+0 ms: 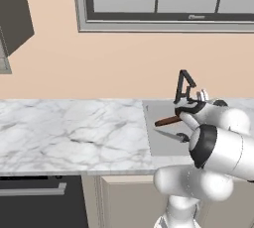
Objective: Move the cutting board and knife to the sink. Then move spray from the cabinet to the counter.
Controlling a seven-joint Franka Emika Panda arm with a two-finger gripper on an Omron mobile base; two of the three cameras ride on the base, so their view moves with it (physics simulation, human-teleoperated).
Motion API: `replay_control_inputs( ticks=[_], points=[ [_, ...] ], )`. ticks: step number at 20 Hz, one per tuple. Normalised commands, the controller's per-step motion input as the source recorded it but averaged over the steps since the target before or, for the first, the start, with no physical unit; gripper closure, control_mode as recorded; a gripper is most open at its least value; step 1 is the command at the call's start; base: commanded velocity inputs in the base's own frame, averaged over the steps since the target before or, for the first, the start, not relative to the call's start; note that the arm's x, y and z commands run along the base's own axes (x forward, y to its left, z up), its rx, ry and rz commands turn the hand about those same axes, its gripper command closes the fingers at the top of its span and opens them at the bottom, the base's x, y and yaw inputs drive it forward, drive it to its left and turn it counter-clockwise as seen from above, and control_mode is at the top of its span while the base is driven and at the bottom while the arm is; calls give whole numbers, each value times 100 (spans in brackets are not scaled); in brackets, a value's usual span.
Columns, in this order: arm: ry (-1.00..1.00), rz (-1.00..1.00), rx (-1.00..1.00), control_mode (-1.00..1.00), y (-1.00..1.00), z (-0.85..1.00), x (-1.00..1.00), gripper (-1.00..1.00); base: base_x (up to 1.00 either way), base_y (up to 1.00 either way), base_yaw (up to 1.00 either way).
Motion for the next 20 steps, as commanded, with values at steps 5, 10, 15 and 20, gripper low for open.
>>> replay_control_inputs(
  ticks=[5, 10, 15, 20],
  points=[
    [9, 3, 4, -100, -1, -34, 13, 100, 0, 0, 0],
    [42, 0, 0, -100, 0, -60, 34, 100, 0, 0, 0],
    [18, 1, 0, -100, 0, -62, 6, 100, 0, 0, 0],
    [7, 0, 3, -100, -8, -16, -14, -100, 0, 0, 0]
  ],
)
